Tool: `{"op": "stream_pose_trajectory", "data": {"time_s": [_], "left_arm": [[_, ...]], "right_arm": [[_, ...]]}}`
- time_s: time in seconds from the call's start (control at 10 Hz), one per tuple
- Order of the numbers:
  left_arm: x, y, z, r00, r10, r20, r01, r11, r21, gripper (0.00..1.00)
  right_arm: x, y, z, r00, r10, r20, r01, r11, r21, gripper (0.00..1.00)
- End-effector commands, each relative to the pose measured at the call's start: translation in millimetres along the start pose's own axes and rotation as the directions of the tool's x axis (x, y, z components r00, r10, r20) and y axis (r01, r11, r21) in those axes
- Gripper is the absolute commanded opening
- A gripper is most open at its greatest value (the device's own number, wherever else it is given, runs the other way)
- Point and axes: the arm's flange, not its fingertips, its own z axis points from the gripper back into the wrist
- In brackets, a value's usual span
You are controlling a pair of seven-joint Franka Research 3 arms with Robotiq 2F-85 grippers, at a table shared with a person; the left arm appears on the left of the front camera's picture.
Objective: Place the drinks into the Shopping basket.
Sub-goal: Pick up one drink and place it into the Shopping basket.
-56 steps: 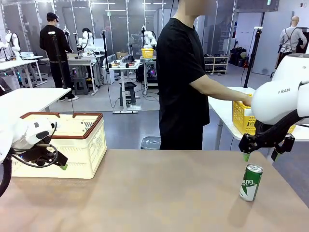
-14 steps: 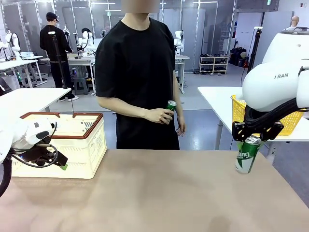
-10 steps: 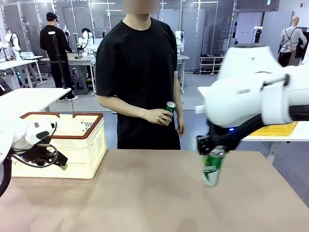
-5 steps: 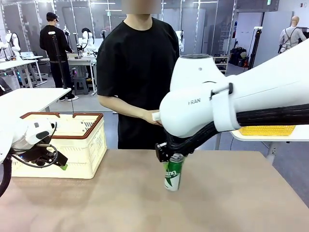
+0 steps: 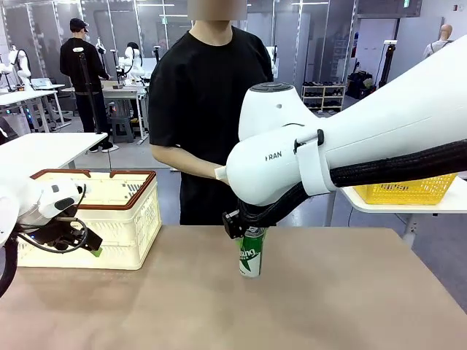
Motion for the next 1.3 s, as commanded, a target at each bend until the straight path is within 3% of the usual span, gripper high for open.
{"op": "stream_pose_trajectory", "data": {"time_s": [0.0,0.5,1.2], "left_arm": [[0,2,-1,1.0,0.004,-0.001,-0.004,1.0,-0.002,1.0],[0,2,-1,1.0,0.004,-0.001,-0.004,1.0,-0.002,1.0],[0,2,-1,1.0,0.004,-0.001,-0.004,1.0,-0.002,1.0]], "right_arm": [[13,3,-6,1.0,-0.024,-0.01,0.024,1.0,-0.003,0.58],[17,3,-49,0.999,-0.035,-0.033,0.034,0.999,-0.02,0.58],[21,2,-76,0.998,-0.056,-0.04,0.055,0.998,-0.027,0.58]]}}
